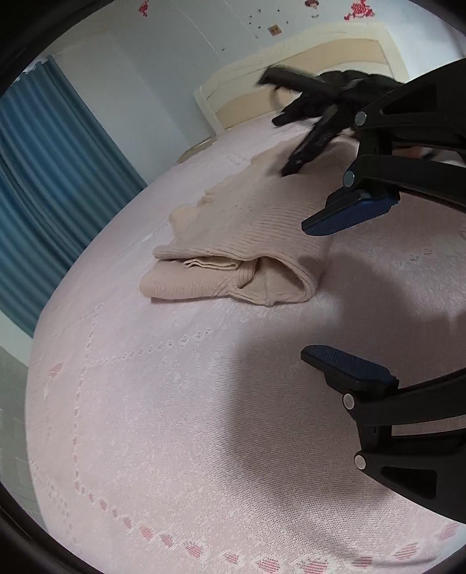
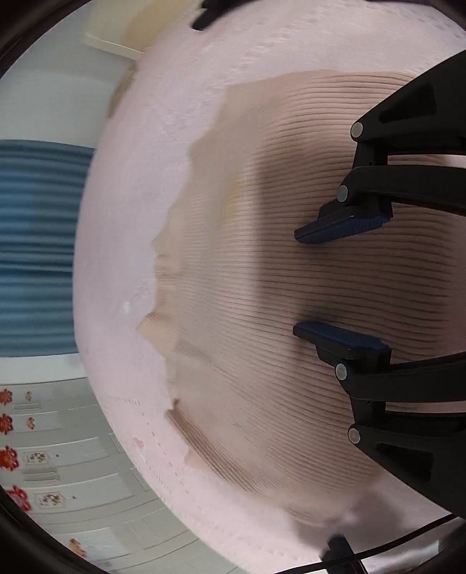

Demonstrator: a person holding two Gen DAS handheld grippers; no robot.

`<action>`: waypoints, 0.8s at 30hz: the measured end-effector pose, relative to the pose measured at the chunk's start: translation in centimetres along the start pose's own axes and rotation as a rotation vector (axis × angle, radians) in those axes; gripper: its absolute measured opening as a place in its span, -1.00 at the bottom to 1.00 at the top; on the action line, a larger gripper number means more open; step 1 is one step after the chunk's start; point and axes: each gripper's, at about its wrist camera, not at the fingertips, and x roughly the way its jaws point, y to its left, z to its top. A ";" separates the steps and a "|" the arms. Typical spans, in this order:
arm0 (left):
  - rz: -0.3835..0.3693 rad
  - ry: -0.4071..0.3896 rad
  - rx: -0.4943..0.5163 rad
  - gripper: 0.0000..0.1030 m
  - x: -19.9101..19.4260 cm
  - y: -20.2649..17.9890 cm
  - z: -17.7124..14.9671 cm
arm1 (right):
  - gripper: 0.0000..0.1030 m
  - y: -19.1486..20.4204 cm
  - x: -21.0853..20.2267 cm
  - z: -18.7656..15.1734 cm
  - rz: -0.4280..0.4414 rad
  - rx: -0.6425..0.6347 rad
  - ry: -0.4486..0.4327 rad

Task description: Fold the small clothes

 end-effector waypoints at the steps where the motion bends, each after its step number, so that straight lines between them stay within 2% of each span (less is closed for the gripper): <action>1: -0.002 0.015 -0.002 0.19 0.1 0.2 0.0 | -0.13 0.2 0.7 0.6 -0.015 -0.009 0.018; 5: 0.006 0.032 0.036 0.19 0.4 -0.1 0.1 | -0.13 0.8 3.3 3.6 -0.084 -0.061 0.030; 9: -0.008 0.060 0.069 0.19 1.0 -1.0 -0.2 | -0.13 0.3 5.8 6.2 -0.101 0.003 0.069; 11: -0.029 0.074 0.066 0.19 1.3 -1.3 -0.2 | -0.13 -0.4 7.0 7.1 -0.095 0.049 0.117; 13: -0.055 0.092 0.052 0.19 1.7 -1.4 -0.4 | -0.13 -0.8 6.5 7.1 -0.080 0.086 0.112; 17: -0.099 0.119 0.027 0.19 2.9 -2.1 -0.4 | -0.13 -0.3 3.3 4.8 -0.076 0.018 0.081; 21: -0.115 0.111 -0.029 0.17 3.6 -2.1 -0.4 | -0.13 -0.6 -1.2 -0.4 0.010 0.058 0.047; 24: -0.111 0.100 -0.047 0.16 4.0 -2.3 -0.4 | -0.13 -1.1 -3.4 -3.9 0.071 0.083 0.053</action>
